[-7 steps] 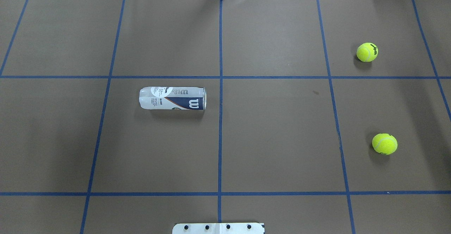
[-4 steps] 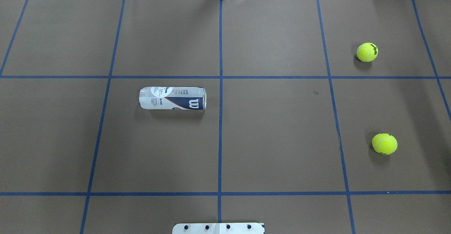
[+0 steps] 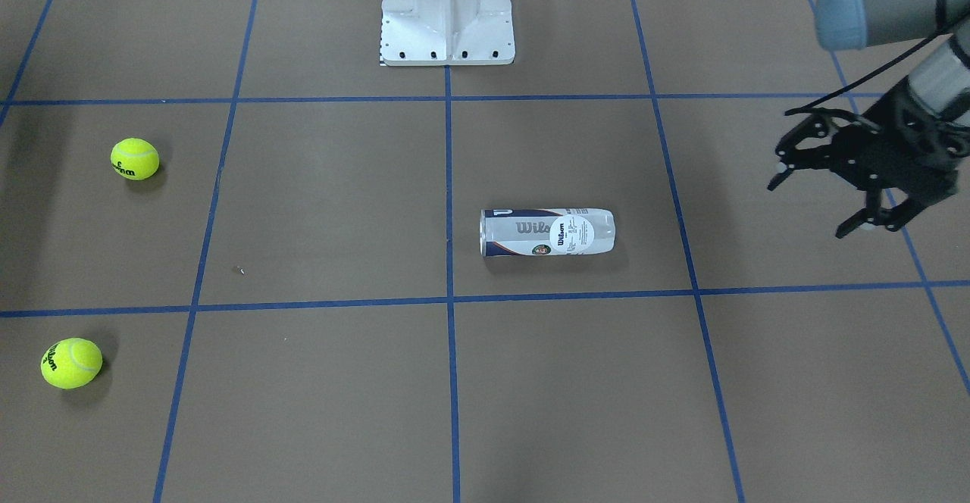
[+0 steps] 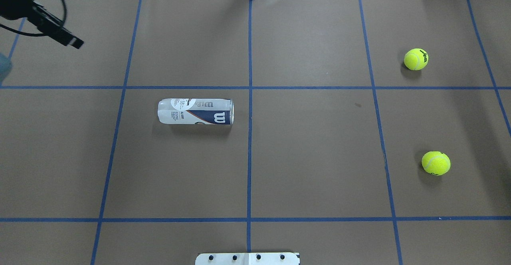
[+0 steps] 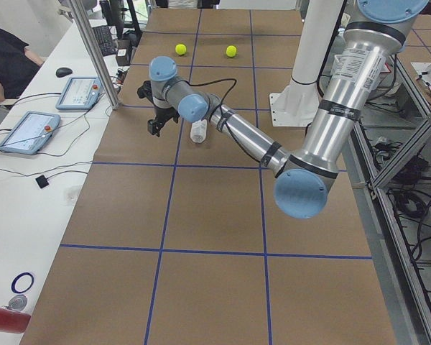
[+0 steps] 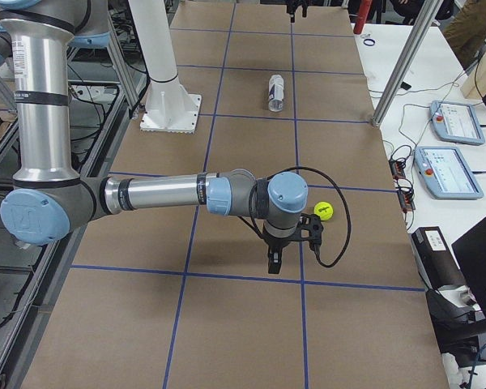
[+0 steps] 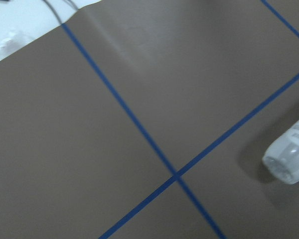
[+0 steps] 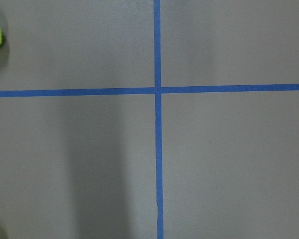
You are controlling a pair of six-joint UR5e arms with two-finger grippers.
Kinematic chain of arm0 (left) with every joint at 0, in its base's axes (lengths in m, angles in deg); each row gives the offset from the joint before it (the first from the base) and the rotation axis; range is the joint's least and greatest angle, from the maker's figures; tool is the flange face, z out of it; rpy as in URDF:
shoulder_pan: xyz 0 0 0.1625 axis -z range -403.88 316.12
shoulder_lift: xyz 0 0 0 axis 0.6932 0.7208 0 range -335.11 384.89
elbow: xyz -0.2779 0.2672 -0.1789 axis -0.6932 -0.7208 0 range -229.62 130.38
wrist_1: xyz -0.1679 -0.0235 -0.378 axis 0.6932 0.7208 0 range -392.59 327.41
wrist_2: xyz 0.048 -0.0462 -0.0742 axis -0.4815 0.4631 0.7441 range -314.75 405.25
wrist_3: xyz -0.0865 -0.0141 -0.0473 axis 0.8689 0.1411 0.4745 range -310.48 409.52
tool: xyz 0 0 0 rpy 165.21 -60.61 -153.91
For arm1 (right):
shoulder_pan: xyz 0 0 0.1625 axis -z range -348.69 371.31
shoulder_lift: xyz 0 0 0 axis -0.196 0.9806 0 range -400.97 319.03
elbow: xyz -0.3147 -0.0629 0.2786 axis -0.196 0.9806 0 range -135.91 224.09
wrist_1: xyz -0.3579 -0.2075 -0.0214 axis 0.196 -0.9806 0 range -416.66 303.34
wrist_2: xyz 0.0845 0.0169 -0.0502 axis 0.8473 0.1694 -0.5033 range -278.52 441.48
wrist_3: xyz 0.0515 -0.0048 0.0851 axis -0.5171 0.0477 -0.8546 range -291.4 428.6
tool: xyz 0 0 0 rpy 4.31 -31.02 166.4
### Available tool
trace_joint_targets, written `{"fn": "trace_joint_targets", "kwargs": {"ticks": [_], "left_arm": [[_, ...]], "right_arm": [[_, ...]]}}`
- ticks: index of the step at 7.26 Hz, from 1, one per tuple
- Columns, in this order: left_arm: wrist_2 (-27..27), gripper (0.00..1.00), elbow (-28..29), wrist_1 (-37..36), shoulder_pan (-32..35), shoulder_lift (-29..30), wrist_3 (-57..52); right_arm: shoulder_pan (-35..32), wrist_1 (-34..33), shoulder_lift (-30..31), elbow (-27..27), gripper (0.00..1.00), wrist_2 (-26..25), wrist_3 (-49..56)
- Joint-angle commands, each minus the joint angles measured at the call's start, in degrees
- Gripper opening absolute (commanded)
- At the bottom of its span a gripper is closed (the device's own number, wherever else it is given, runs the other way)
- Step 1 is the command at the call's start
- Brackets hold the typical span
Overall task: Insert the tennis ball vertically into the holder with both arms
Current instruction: 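Move the left gripper over the lying white Wilson can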
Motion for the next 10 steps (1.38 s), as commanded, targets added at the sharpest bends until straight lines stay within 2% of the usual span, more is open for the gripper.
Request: {"fn": "trace_joint_targets", "kwargs": {"ticks": [1,4,7,10], "left_arm": [[-2.65,0.99,4.16,-1.97,-9.45,10.56,-3.87],[-7.75,0.99,14.97,-1.97,-15.19,22.44,-11.54],[-17.06,0.99,17.37,-1.70,-23.97,24.22,-14.52],[-17.26,0.99,20.96,-1.44,-24.96,26.42,-22.60]], "right_arm": [[-0.01,0.07,-0.04,-0.29,0.99,0.10,0.07],[-0.01,-0.02,-0.74,-0.46,0.99,0.10,-0.02],[-0.01,-0.02,-0.65,-0.29,0.99,0.19,-0.02],[-0.01,-0.10,-0.39,-0.46,0.99,0.28,-0.02]]}}
